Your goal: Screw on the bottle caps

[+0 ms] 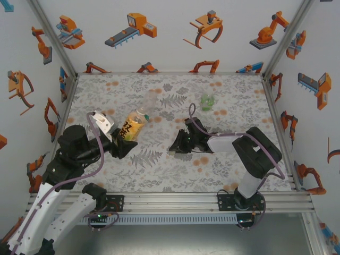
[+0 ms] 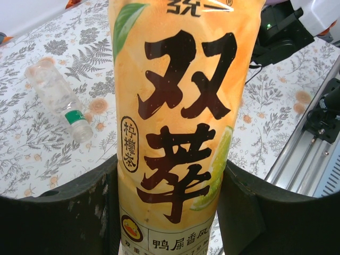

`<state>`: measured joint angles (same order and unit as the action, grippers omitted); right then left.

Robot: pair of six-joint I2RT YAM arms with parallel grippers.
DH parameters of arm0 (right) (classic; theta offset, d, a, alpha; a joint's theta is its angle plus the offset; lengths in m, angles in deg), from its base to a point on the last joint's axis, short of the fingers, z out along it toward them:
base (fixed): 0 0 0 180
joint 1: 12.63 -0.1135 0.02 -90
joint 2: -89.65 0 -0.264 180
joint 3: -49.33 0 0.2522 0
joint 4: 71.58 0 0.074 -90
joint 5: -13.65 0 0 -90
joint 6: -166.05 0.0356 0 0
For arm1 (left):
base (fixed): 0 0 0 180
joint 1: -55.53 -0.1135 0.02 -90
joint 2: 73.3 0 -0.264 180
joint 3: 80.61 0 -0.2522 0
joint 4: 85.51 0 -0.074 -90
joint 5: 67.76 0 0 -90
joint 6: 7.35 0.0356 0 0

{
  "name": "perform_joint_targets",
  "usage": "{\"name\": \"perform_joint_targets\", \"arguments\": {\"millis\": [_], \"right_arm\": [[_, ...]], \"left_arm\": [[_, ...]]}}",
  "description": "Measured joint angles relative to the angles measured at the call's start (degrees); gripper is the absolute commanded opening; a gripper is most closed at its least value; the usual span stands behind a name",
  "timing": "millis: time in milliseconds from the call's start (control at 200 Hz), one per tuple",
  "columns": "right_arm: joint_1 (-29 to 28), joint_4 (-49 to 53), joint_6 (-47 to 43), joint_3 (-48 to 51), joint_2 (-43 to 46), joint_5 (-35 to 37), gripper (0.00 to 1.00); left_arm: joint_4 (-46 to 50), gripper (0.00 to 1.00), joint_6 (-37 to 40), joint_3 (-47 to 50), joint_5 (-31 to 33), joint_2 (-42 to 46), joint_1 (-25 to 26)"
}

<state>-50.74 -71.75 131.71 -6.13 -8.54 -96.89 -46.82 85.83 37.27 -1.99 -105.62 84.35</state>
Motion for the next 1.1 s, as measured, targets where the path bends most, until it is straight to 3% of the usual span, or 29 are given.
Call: {"name": "perform_joint_targets", "arguments": {"millis": [280,516,806,1101], "right_arm": [[0.59,8.70,-3.32,-2.14,2.97,4.90,0.41],[-0.20,21.94,-6.91,-12.46,-1.01,10.12,0.44],[-6.75,39.08,-13.29,-29.29,-10.38,20.39,0.45],[-11.74,47.21,-16.74,-32.59,-12.26,26.29,0.44]], "left_arm": [[0.00,0.00,0.00,-0.02,0.22,0.00,0.00],[0.02,0.00,0.00,-0.02,0.22,0.00,0.00],[0.02,0.00,0.00,-0.02,0.24,0.42,0.00],[0.00,0.00,0.00,0.00,0.24,0.87,0.00]]}}
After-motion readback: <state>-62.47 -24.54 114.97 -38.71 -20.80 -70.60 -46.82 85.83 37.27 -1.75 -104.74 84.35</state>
